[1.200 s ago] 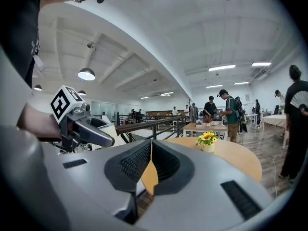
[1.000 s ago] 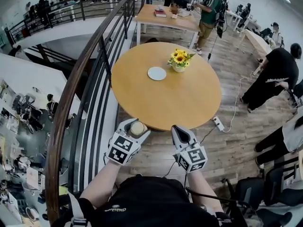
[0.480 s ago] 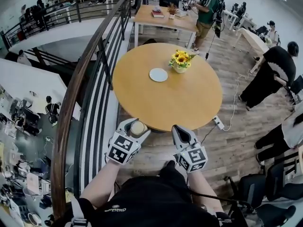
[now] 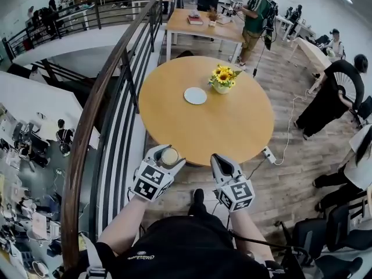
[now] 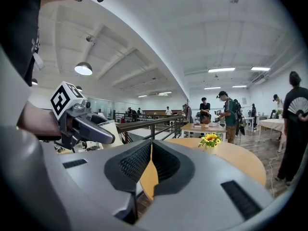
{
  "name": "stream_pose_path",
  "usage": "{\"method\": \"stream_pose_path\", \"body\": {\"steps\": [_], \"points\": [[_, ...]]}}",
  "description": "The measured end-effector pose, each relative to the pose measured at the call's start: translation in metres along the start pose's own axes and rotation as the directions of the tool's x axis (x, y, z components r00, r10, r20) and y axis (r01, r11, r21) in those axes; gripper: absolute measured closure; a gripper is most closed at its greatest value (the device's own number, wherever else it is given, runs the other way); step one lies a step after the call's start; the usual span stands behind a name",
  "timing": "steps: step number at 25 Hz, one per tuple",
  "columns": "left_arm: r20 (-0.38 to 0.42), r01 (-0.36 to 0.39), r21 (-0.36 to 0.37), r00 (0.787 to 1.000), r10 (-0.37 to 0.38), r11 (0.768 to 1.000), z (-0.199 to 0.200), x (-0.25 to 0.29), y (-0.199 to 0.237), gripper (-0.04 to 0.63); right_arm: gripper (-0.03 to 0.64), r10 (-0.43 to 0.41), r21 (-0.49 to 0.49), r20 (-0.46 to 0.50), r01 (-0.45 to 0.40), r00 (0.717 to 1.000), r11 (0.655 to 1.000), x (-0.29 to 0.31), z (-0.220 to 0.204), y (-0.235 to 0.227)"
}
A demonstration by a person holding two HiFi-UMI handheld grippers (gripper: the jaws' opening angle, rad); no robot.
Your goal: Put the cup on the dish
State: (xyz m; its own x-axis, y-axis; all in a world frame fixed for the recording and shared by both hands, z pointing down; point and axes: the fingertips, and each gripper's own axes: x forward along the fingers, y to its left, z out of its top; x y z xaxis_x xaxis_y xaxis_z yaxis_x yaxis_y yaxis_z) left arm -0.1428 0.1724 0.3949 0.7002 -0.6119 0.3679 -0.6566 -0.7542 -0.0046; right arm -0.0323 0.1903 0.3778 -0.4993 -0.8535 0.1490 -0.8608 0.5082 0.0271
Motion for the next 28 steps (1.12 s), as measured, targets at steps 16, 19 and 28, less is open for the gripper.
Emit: {"method": "stream_pose_path", "body": {"steps": [16, 19, 28], "points": [[-0.026, -0.053, -0.002, 0.998, 0.052, 0.999, 0.025, 0.089, 0.038, 0.333, 0.604, 0.077, 0.012, 0.007, -0.077, 0.997, 0.997, 0.067, -0.008, -0.080], [-0.033, -0.064, -0.007, 0.997, 0.063, 0.998, 0.040, 0.117, 0.047, 0.333, 0.604, 0.089, 0.019, 0.001, -0.089, 0.996, 0.996, 0.081, -0.004, -0.111], [-0.054, -0.110, -0.020, 0.993, 0.108, 0.994, 0.088, 0.195, 0.059, 0.333, 0.604, 0.149, 0.041, 0.003, -0.149, 0.989, 0.988, 0.113, 0.008, -0.196]]}}
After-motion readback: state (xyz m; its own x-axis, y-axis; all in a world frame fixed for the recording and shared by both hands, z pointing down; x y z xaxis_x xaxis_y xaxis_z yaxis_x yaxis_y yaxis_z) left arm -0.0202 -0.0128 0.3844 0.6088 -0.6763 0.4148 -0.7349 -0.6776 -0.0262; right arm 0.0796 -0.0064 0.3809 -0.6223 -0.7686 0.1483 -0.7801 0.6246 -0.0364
